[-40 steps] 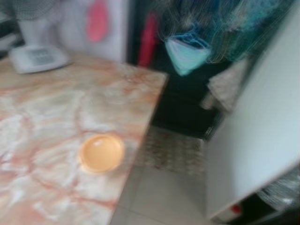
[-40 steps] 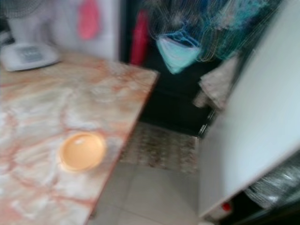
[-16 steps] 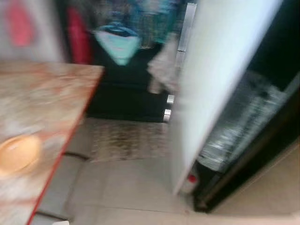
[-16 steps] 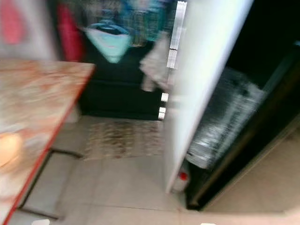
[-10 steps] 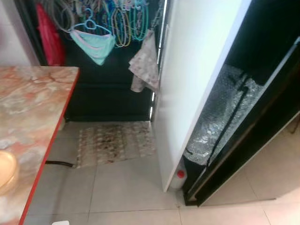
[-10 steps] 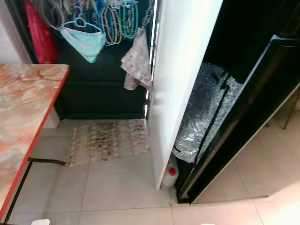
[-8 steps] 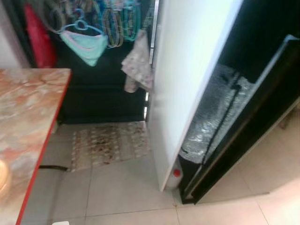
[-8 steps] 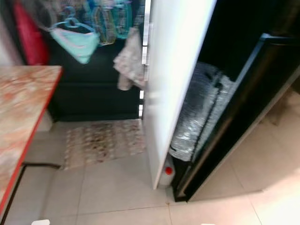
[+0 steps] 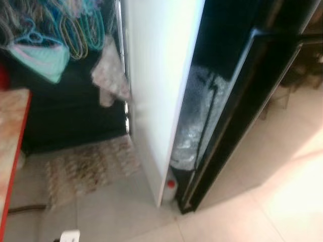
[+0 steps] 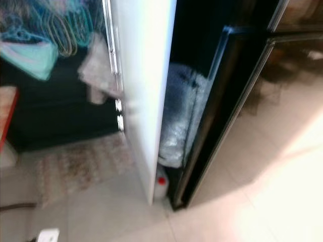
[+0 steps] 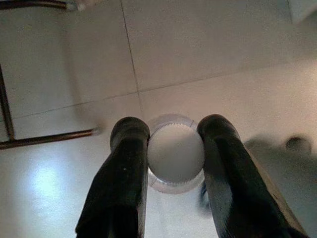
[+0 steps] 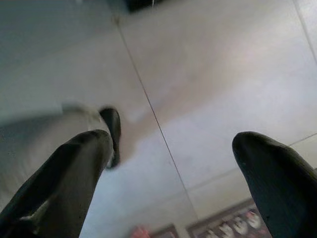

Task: Restocking fridge

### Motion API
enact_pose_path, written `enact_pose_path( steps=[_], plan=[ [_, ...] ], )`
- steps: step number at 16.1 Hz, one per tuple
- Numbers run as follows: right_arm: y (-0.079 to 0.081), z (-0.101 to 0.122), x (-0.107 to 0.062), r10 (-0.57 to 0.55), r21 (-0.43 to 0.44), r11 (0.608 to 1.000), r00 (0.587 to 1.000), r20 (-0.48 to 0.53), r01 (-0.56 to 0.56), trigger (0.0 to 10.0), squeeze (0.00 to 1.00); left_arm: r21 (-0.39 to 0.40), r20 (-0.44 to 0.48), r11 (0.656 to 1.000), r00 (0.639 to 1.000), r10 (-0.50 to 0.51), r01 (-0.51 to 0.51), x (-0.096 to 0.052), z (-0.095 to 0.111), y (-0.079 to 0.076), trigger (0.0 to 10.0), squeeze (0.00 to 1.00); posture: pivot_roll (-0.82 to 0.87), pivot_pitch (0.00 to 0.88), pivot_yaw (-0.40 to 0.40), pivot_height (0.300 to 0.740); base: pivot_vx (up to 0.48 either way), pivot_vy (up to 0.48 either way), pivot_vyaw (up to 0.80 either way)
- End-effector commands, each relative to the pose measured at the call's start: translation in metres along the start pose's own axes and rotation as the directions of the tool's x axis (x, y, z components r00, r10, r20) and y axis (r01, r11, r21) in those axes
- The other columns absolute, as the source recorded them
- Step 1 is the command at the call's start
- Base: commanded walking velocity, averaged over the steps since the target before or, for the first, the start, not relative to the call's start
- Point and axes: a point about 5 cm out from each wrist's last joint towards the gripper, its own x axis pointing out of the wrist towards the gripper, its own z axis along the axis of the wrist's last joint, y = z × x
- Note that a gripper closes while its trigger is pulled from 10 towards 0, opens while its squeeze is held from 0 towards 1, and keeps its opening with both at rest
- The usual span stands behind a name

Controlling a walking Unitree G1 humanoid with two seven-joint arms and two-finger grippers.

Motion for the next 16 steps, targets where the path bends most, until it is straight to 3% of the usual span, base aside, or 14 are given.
enact_pose_path(
  steps=[1, 16],
  plan=[
    [0.0033, 0.0, 0.0005, 0.008, -0.003, 1.0, 1.0, 0.002, -0.008, 10.0, 0.0, 0.047, -0.033, 0.999, 0.999, 0.0, 0.001, -0.0022, -0.0086, 0.0051, 10.0, 0.0, 0.16, 0.0, -0.048, 0.74, 0.0, -0.262, -0.76],
    [0.0054, -0.0011, 0.0007, 0.01, 0.004, 1.0, 1.0, 0.001, -0.01, 10.0, 0.0, 0.032, -0.026, 0.999, 1.0, -0.001, 0.002, -0.0026, -0.0088, 0.0069, 10.0, 0.0, 0.16, 0.0, -0.042, 0.74, 0.0, 0.0, -0.75]
  ],
)
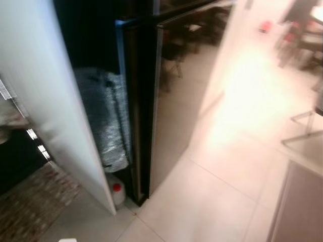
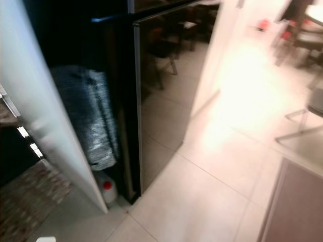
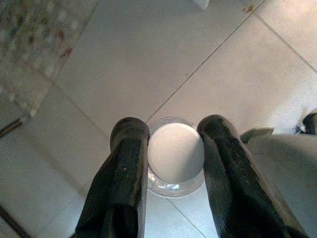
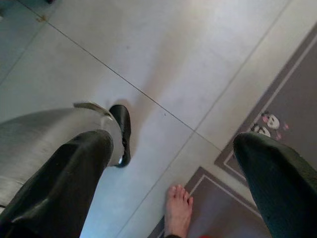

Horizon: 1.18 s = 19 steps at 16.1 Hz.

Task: Restocking fridge

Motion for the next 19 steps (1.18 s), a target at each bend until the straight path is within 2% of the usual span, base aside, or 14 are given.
enact_pose_path(
  steps=[1, 9, 19],
  plan=[
    [-0.0007, 0.0005, 0.0, -0.005, 0.007, 1.0, 1.0, 0.003, 0.005, 10.0, 0.0, -0.02, -0.005, 1.0, 1.0, 0.008, -0.008, -0.0012, -0.0039, 0.0009, 10.0, 0.0, 0.16, 0.0, -0.039, 0.74, 0.0, 0.0, -0.73],
    [0.0019, 0.0019, 0.0007, -0.001, 0.02, 1.0, 1.0, 0.01, 0.001, 10.0, 0.0, -0.023, 0.003, 1.0, 1.0, 0.017, -0.017, -0.0007, -0.0014, 0.0036, 10.0, 0.0, 0.16, 0.0, -0.031, 0.74, 0.0, 0.0, -0.73],
    [0.0005, 0.0032, 0.0005, -0.006, 0.029, 1.0, 1.0, 0.025, 0.005, 10.0, 0.0, -0.044, -0.004, 0.999, 1.0, 0.016, -0.016, -0.0007, -0.0026, 0.0021, 10.0, 0.0, 0.16, 0.0, -0.036, 0.74, 0.0, 0.0, 0.0]
  ],
)
